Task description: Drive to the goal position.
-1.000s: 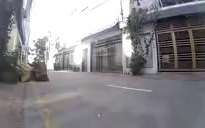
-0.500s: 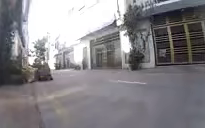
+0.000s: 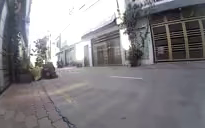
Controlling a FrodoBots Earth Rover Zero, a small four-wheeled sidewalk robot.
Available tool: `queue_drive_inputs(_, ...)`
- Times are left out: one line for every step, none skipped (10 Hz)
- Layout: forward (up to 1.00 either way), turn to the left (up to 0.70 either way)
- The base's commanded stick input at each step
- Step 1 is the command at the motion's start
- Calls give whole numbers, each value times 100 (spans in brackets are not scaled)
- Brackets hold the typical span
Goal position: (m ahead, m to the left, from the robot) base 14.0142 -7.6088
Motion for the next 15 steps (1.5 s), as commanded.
queue_drive_inputs(0, 0)
queue_drive_inputs(0, 0)
queue_drive_inputs(0, 0)
queue_drive_inputs(0, 0)
queue_drive_inputs(7, 0)
queue_drive_inputs(70, 0)
queue_drive_inputs(70, 0)
queue_drive_inputs(70, 0)
queue_drive_inputs(70, 0)
queue_drive_inputs(70, 0)
queue_drive_inputs(70, 0)
queue_drive_inputs(70, 0)
queue_drive_inputs(70, 0)
queue_drive_inputs(70, 0)
queue_drive_inputs(70, 0)
